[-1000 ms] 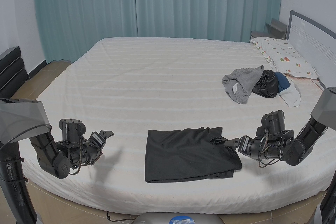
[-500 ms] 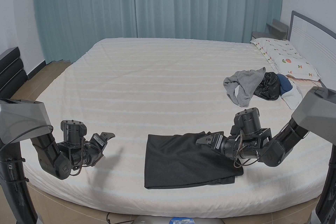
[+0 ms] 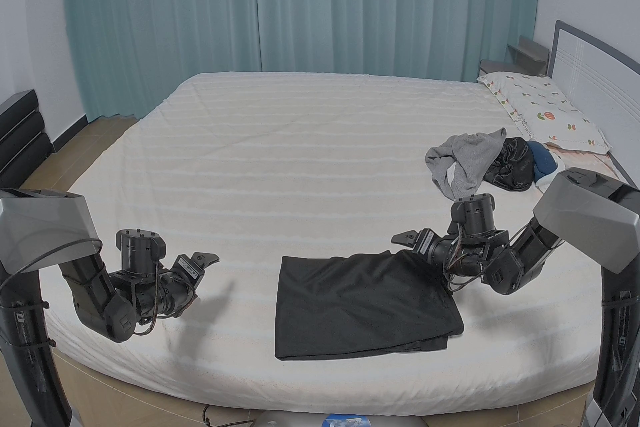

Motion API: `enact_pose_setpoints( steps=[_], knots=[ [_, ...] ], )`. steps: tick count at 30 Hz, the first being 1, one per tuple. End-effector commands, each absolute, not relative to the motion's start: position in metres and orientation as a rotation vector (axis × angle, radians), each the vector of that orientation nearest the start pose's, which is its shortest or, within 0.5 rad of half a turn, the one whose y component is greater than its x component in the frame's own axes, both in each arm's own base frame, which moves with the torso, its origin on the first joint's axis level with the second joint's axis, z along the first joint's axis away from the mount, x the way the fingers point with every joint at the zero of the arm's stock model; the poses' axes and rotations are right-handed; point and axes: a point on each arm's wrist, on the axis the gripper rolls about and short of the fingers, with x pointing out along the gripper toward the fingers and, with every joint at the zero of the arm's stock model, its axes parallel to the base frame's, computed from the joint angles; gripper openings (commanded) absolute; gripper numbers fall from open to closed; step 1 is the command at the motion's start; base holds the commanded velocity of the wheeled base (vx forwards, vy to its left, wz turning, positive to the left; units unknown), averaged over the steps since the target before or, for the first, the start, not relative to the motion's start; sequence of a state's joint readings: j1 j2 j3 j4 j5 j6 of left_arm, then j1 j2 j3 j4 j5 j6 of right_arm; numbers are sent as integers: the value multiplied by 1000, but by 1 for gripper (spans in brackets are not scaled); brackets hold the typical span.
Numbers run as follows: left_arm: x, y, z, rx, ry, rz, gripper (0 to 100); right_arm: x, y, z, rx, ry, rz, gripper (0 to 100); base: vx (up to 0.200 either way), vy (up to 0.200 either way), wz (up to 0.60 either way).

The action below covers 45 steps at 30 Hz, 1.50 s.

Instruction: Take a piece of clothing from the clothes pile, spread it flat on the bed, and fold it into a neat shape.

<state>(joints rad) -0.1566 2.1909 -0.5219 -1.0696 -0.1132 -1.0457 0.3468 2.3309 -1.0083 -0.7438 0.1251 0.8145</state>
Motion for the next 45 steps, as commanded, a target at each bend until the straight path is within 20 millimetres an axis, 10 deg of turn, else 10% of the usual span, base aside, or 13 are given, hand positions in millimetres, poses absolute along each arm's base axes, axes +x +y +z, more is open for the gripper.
enact_pose_setpoints(
  steps=[1, 18, 19, 45],
  knots=[
    [313, -52, 5, -994, 681, 77, 100, 392, 118, 6, 724, 695, 146, 100, 0, 0, 0],
    [313, -52, 3, -991, 683, 79, 100, 399, 104, -9, 686, 695, 221, 100, 0, 0, 0],
    [313, -52, 3, -991, 683, 79, 100, 400, 103, -10, 674, 696, 222, 0, 0, 0, 0],
    [313, -52, 3, -989, 685, 81, 100, 404, 72, -13, 677, 682, 145, 0, 0, 0, 0]
  ],
)
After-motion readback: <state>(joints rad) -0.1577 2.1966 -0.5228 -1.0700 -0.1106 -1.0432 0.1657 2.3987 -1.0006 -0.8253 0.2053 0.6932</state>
